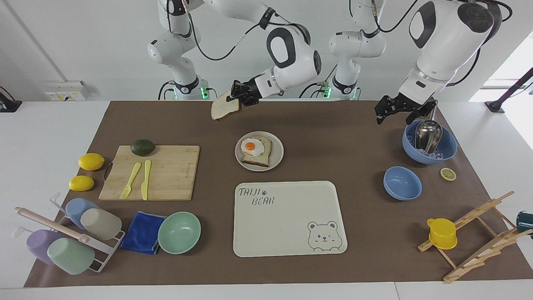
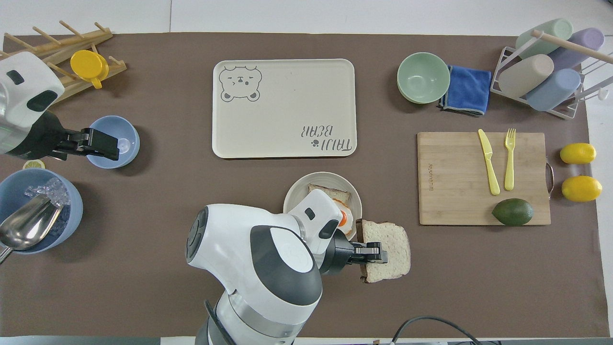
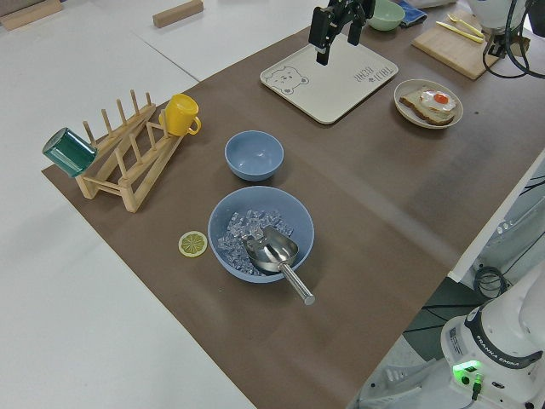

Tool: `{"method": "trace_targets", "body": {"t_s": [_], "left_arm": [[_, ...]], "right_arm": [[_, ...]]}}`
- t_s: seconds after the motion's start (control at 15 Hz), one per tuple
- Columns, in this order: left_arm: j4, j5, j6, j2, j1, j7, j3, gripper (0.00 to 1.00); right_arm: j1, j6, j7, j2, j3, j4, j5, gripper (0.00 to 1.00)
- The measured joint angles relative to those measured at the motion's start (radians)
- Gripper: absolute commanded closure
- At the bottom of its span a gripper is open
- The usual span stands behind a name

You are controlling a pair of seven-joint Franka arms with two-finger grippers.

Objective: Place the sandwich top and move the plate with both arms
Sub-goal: 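Carry the bread slice with the right gripper over the egg plate, then lower the bread onto the egg and open the right gripper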

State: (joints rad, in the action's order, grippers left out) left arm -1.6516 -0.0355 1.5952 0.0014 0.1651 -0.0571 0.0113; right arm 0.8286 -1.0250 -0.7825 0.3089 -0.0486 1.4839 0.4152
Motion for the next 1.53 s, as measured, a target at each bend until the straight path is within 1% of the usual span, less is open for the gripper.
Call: {"method": "trace_targets", "body": {"t_s": [0.07,0.13,0.27,0.4,0.53,0.73,0.93,1.26,1.46,1.53], "left_arm": [[0.000,0.000,0.000,0.000,0.000,0.000,0.000,0.00],[0.000,0.000,0.000,0.000,0.000,0.000,0.000,0.00],[0.000,0.000,0.000,0.000,0.000,0.000,0.000,0.00],[0.000,0.000,0.000,0.000,0.000,0.000,0.000,0.00],[0.000,0.000,0.000,0.000,0.000,0.000,0.000,0.00],[0.000,0.000,0.000,0.000,0.000,0.000,0.000,0.00],[0.000,0.000,0.000,0.000,0.000,0.000,0.000,0.00],[0.000,0.000,0.000,0.000,0.000,0.000,0.000,0.00],[0.000,0.000,0.000,0.000,0.000,0.000,0.000,0.00],[0.000,0.000,0.000,0.000,0.000,0.000,0.000,0.00]], "right_arm": [[-0.014,-0.014,0.000,-0.012,0.002,-0.032,-0.017,1.00],[-0.031,-0.056,0.002,-0.019,0.003,-0.049,-0.034,1.00],[-0.052,-0.172,0.003,-0.015,0.004,-0.043,-0.077,1.00],[-0.055,-0.273,0.003,0.014,0.004,-0.021,-0.090,1.00],[-0.054,-0.346,0.003,0.062,0.004,-0.004,-0.095,1.00],[-0.055,-0.382,0.002,0.109,0.004,0.035,-0.095,1.00],[-0.071,-0.403,0.002,0.108,0.005,0.062,-0.095,1.00],[-0.070,-0.549,-0.001,0.103,0.003,0.148,-0.096,1.00],[-0.067,-0.597,-0.001,0.099,0.003,0.180,-0.096,1.00],[-0.063,-0.605,-0.001,0.096,0.003,0.185,-0.096,0.89]]}}
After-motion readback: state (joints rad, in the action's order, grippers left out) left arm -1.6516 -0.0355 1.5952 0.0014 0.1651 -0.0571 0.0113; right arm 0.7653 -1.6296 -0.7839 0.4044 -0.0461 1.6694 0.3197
